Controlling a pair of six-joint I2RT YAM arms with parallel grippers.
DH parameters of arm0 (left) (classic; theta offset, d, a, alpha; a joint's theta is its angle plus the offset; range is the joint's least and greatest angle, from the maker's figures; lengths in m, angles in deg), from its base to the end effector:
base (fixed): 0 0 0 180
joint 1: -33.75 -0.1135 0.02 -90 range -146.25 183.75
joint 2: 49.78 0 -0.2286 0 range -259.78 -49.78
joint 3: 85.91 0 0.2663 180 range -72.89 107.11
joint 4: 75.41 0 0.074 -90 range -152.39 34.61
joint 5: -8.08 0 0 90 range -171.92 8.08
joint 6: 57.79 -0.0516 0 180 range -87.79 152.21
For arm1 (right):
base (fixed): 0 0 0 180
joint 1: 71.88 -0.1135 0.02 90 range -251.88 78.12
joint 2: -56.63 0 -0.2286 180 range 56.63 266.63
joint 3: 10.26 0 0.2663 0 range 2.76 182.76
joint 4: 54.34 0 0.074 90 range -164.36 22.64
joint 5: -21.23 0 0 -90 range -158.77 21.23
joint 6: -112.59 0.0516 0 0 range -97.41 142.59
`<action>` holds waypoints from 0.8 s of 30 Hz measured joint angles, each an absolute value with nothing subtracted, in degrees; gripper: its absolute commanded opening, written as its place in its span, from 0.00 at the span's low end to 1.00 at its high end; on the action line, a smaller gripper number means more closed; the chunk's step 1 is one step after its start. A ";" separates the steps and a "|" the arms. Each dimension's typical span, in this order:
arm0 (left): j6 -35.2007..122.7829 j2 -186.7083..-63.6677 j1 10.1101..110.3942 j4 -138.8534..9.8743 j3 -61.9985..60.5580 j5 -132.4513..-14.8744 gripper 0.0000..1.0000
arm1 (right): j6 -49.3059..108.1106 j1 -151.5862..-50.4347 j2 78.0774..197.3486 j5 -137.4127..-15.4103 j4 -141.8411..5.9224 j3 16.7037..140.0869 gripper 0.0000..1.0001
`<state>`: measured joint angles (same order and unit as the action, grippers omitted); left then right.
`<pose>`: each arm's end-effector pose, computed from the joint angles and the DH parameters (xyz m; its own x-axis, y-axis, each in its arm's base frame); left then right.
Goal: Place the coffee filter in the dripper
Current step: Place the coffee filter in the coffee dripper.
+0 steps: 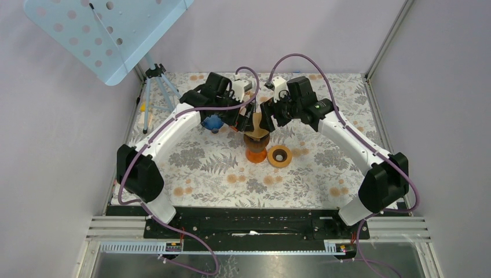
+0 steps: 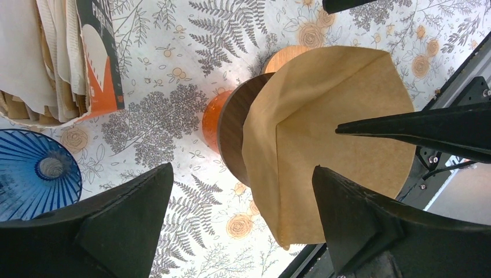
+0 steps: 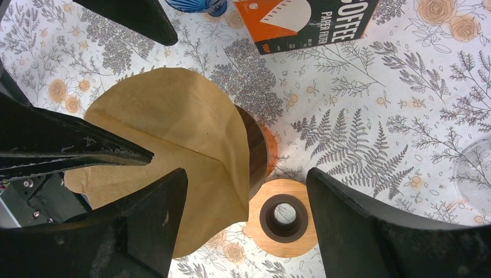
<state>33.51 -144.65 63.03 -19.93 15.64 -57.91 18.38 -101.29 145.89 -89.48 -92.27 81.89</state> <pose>0.3244 -0.2060 0.2811 -0.6716 0.3528 -0.6516 0.6655 0.6739 -0.3210 0.3248 0.2040 0.2853 -0.4466 -0.3306 -0.8314 -0.7464 0.6501 0.1424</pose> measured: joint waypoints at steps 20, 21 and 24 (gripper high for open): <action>33.51 -138.29 57.08 -20.96 16.67 -56.56 0.99 | 17.90 -96.16 140.14 -90.88 -92.16 82.62 0.85; 33.53 -137.20 56.36 -21.52 16.41 -56.43 0.99 | 17.90 -95.08 139.22 -90.92 -91.90 82.57 0.85; 33.58 -134.20 54.40 -23.34 15.47 -56.45 0.99 | 17.92 -91.26 136.68 -90.46 -90.46 81.94 0.84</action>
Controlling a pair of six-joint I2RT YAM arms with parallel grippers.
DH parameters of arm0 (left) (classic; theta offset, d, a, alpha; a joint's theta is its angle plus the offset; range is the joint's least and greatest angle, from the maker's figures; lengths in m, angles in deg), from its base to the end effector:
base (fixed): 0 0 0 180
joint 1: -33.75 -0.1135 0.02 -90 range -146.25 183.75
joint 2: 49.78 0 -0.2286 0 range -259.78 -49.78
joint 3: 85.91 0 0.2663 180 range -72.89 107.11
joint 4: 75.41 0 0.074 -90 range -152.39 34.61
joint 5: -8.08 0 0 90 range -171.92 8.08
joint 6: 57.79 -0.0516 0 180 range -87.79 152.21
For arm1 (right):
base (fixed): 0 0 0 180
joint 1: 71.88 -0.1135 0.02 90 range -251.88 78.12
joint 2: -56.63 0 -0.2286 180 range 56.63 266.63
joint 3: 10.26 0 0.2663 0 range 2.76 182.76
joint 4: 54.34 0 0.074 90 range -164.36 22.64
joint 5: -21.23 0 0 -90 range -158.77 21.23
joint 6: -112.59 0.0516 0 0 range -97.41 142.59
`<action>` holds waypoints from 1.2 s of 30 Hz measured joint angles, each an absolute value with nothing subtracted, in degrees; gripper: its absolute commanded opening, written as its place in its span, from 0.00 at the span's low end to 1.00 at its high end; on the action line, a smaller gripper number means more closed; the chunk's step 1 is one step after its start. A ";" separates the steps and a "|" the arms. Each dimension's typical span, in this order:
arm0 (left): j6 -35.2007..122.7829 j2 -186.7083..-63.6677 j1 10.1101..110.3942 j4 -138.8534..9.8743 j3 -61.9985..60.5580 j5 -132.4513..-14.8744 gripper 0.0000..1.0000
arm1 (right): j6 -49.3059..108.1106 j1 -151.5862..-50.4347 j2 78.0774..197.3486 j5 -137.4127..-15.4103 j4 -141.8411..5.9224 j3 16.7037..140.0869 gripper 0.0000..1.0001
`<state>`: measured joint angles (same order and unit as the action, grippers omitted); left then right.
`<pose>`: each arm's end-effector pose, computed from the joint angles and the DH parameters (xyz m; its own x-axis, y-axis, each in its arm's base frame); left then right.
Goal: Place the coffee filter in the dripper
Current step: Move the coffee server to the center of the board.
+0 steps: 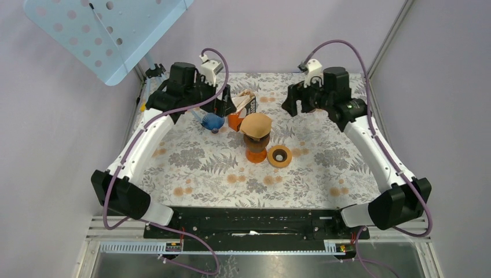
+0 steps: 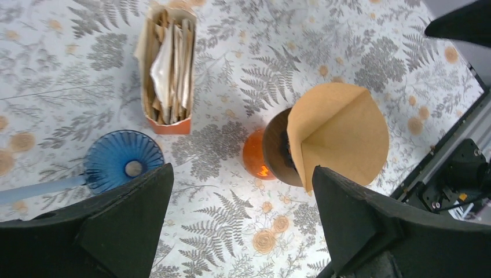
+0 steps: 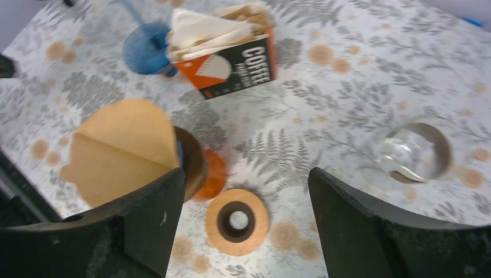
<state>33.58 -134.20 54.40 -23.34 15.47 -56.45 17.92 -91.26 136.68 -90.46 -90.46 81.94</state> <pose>0.3207 -0.1446 0.3493 -0.5535 0.1855 -0.8119 0.6345 0.7254 -0.2668 0.3260 0.1349 0.3452 -0.3309 -0.1966 -0.9229 -0.6560 0.7510 0.0753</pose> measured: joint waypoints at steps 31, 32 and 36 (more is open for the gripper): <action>33.86 -132.22 50.62 -26.11 12.19 -58.15 0.99 | 5.86 -83.50 174.52 -76.04 -107.35 112.91 0.67; 33.77 -132.22 50.59 -26.00 11.97 -58.13 0.99 | 5.88 -83.50 175.35 -75.69 -107.92 113.54 0.67; 33.73 -132.22 50.59 -26.00 11.82 -57.96 0.99 | 5.92 -83.50 177.67 -75.25 -109.17 115.31 0.61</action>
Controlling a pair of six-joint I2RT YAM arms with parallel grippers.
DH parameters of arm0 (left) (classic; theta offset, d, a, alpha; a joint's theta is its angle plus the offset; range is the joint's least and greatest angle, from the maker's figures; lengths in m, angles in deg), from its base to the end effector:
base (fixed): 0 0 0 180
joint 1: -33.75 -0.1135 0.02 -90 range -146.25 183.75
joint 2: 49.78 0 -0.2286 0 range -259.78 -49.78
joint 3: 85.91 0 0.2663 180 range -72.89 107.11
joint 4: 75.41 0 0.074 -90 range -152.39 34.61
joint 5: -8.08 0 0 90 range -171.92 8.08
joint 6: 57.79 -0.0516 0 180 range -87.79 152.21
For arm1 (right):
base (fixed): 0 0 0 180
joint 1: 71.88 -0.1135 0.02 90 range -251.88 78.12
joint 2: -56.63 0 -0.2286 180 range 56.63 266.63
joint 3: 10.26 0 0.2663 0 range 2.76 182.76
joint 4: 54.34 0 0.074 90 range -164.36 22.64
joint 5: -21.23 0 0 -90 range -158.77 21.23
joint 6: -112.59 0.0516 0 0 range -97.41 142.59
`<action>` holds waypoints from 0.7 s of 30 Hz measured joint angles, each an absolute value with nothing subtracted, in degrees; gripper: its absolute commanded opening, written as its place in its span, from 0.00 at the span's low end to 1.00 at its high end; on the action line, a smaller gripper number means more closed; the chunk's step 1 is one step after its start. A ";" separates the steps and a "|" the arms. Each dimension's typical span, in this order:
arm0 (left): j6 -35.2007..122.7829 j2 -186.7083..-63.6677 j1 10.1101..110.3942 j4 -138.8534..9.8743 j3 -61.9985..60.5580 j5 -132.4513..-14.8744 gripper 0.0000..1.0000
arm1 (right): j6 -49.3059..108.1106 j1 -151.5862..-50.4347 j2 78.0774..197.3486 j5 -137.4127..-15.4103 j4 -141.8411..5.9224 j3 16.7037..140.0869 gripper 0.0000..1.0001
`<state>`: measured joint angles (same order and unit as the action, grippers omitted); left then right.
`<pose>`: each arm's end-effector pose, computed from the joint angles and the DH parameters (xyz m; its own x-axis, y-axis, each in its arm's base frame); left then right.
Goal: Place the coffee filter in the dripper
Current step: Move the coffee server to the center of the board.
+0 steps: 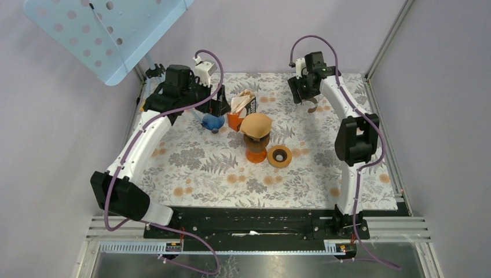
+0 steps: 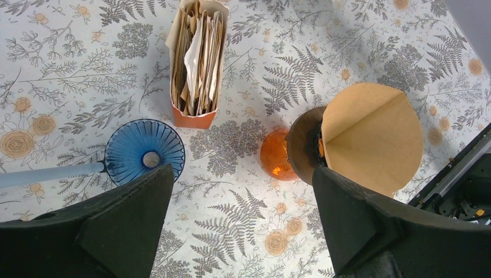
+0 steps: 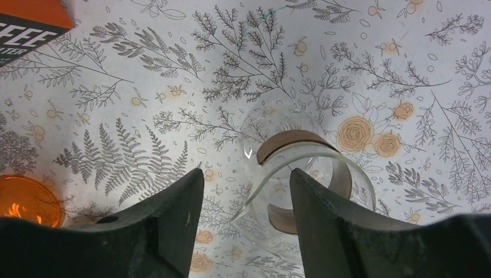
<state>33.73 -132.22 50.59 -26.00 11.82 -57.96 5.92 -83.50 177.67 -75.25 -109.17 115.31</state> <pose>0.3261 -0.1206 0.3424 -0.5522 0.1418 -0.8215 0.5721 0.7813 -0.2497 0.4723 0.1031 0.2340 -0.6443 -0.4235 -0.6368 -0.4756 0.8740 -0.1001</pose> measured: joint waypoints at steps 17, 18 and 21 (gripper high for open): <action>33.69 -132.22 50.55 -26.03 11.82 -56.82 0.99 | 6.91 -83.50 181.27 -73.94 -109.58 116.36 0.18; 33.62 -132.22 50.55 -26.05 11.82 -56.82 0.99 | 6.91 -83.50 181.25 -73.87 -109.49 116.21 0.14; 33.47 -132.22 50.55 -26.00 11.82 -56.84 0.99 | 6.16 -83.50 179.89 -73.48 -108.14 113.78 0.07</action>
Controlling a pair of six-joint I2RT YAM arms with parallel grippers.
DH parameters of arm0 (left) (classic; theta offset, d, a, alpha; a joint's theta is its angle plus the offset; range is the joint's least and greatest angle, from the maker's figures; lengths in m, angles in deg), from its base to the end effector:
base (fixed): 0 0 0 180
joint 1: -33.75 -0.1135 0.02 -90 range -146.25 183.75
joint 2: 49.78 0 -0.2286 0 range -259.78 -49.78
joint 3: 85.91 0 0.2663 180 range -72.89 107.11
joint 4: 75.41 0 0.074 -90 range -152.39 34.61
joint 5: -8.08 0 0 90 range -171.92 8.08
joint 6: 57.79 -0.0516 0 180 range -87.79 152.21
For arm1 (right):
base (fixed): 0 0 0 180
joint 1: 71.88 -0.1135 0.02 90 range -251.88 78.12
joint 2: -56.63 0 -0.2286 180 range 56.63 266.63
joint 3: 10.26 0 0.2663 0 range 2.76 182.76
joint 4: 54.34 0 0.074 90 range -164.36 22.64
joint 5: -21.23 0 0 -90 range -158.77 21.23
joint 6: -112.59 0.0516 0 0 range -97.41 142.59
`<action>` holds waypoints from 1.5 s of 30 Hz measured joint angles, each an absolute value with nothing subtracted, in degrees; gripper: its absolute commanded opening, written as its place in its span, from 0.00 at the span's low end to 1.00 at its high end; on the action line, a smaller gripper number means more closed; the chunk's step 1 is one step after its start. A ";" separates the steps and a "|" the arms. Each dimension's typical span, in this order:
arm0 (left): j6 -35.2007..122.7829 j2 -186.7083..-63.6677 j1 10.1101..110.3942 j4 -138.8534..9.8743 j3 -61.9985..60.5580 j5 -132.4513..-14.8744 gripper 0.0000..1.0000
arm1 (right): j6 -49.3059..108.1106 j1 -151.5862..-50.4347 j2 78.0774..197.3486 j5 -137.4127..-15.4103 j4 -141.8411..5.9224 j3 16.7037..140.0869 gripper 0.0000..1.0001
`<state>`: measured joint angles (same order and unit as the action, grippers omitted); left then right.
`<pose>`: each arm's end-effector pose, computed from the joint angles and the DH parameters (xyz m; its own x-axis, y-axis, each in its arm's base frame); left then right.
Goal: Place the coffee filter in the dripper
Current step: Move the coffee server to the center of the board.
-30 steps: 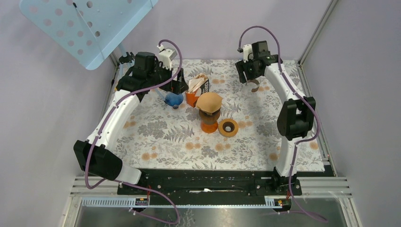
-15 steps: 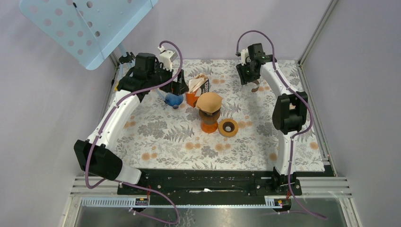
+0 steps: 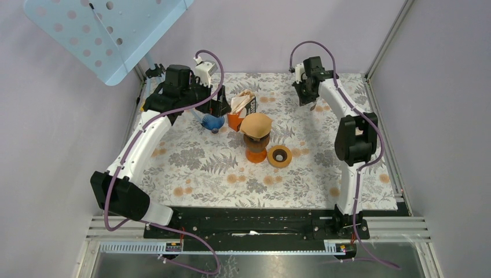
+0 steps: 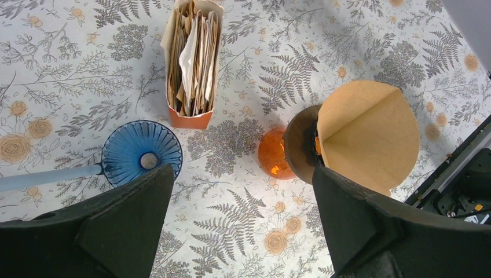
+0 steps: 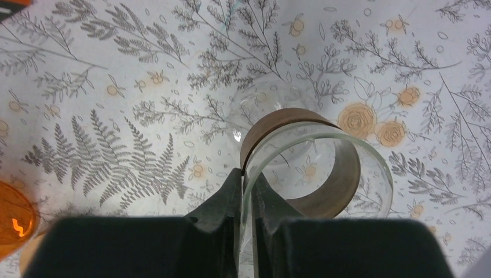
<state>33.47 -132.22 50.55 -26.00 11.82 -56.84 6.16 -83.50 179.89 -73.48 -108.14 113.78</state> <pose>0.3256 -0.1212 0.3426 -0.5500 0.1453 -0.8224 0.5858 0.7690 -0.2559 0.4763 0.1023 0.2081 -0.6801 -0.4276 -0.5955 -0.4603 0.8813 -0.1072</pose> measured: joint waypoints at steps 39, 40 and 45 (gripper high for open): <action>31.17 -134.27 49.19 -24.87 11.60 -65.76 0.99 | 3.89 -88.79 133.40 -76.87 -99.64 61.52 0.61; 31.17 -134.27 49.11 -24.89 11.42 -65.91 0.99 | 3.91 -88.83 133.06 -76.91 -99.70 62.03 0.65; 31.15 -134.27 48.23 -24.80 10.86 -66.18 0.99 | 3.30 -89.16 132.25 -77.09 -100.23 66.97 0.78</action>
